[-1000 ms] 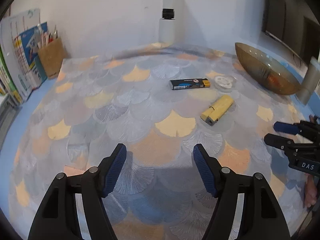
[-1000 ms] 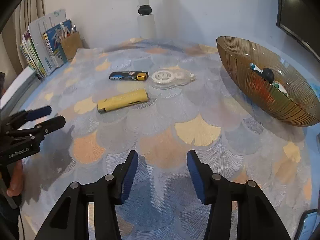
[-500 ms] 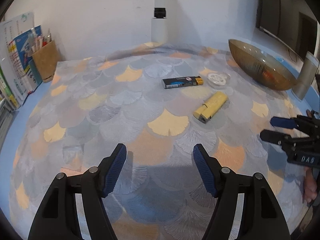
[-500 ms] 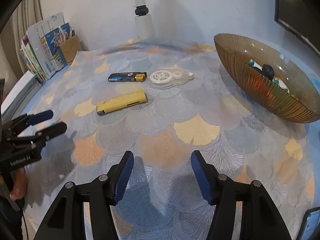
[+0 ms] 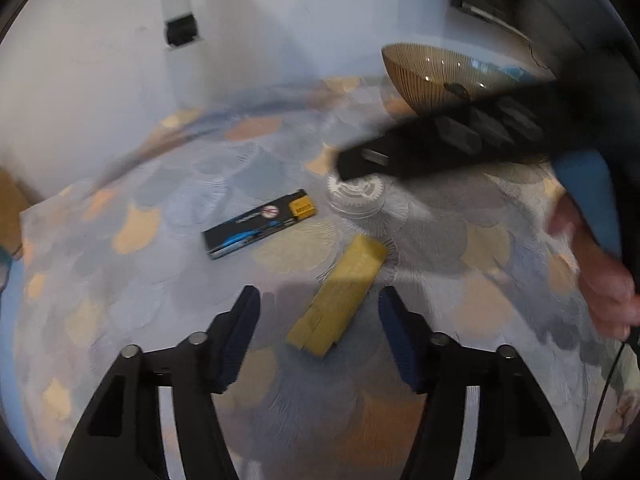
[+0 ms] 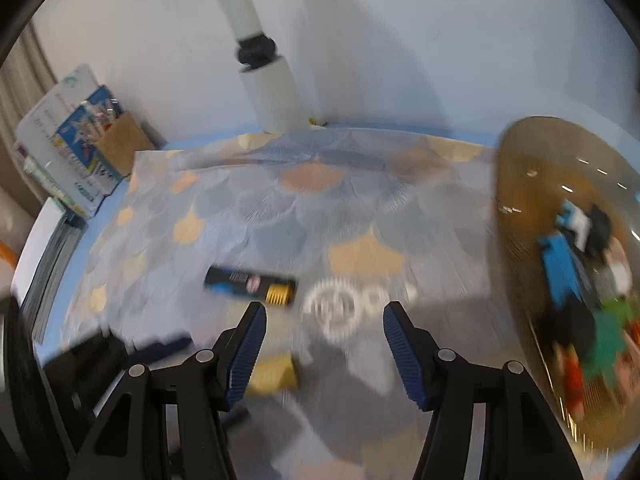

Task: Organize rigid objects
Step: 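Grasp the yellow box with the left tool while the right tool grasps the white tape roller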

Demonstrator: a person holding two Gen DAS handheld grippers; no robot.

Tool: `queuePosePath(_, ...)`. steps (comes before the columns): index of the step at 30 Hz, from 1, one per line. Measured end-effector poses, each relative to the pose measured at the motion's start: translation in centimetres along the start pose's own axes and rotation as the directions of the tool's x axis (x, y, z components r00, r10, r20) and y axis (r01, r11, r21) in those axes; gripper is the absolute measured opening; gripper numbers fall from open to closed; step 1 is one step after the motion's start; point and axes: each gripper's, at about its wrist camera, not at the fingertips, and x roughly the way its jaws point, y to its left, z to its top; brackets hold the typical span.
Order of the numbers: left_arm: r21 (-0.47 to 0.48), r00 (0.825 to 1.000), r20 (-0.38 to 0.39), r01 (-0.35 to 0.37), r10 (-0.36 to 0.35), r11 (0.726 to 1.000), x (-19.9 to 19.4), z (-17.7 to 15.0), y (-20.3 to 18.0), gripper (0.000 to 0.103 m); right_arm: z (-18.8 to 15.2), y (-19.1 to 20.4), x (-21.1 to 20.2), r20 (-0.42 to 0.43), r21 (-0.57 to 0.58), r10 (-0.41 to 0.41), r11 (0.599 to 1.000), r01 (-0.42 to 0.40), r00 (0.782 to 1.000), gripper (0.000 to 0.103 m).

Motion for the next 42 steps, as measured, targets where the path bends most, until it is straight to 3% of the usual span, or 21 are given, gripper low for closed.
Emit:
queuePosePath(4, -0.003, 0.997, -0.017, 0.07, -0.07, 0.998, 0.9, -0.1, 0.1, 0.051, 2.2, -0.7, 2.8, -0.058, 0.025, 0.041, 0.999, -0.04, 0.997, 0.06)
queuePosePath(12, 0.003, 0.996, -0.005, 0.092, -0.092, 0.996, 0.9, -0.4, 0.1, 0.05, 2.6, -0.9, 4.6, -0.134, -0.01, 0.06, 0.998, -0.062, 0.989, 0.06)
queuePosePath(14, 0.003, 0.997, -0.001, 0.072, -0.072, 0.997, 0.8, -0.5, 0.1, 0.035, 1.9, -1.0, 4.1, -0.158, 0.016, 0.097, 0.995, -0.095, 0.983, 0.06)
queuePosePath(18, -0.022, 0.997, -0.01, 0.073, -0.073, 0.997, -0.3, -1.8, 0.7, 0.027, -0.7, -1.3, 2.4, -0.207, 0.065, 0.216, 0.976, -0.207, 0.954, 0.059)
queuePosePath(27, -0.108, 0.999, -0.025, 0.026, -0.028, 0.994, -0.9, -2.9, 2.4, 0.027, -3.4, 1.0, 1.3, -0.127, -0.125, 0.048, 0.99, -0.064, 0.991, 0.06)
queuePosePath(29, -0.115, 1.0, -0.029, 0.009, -0.012, 0.993, -0.4, -2.0, 2.7, 0.033, -3.5, 1.8, 1.8, -0.092, -0.178, -0.027, 0.984, 0.01, 0.995, 0.059)
queuePosePath(32, -0.079, 0.999, -0.028, -0.023, 0.02, 0.997, 0.3, -1.5, 2.0, 0.038, -3.7, 2.9, 2.3, -0.041, -0.265, -0.119, 0.958, 0.104, 0.992, 0.048)
queuePosePath(33, -0.067, 0.999, -0.024, -0.034, 0.033, 0.997, 0.2, -1.6, 1.5, 0.037, -3.9, 3.1, 2.2, -0.031, -0.276, -0.118, 0.955, 0.105, 0.992, 0.048)
queuePosePath(35, -0.065, 0.999, -0.019, -0.028, 0.027, 0.998, 0.3, -1.4, 1.1, 0.025, -4.2, 3.2, 2.1, -0.017, -0.281, -0.13, 0.952, 0.12, 0.991, 0.048)
queuePosePath(37, -0.073, 0.999, -0.02, -0.03, 0.029, 0.997, 0.1, -1.6, 0.9, 0.022, -4.8, 2.8, 1.7, -0.033, -0.255, -0.098, 0.963, 0.086, 0.995, 0.048)
queuePosePath(42, -0.149, 1.0, -0.02, -0.027, 0.024, 0.989, -1.8, -4.2, 1.0, 0.021, -8.9, 2.2, -1.3, -0.051, -0.243, -0.043, 0.97, 0.029, 0.998, 0.048)
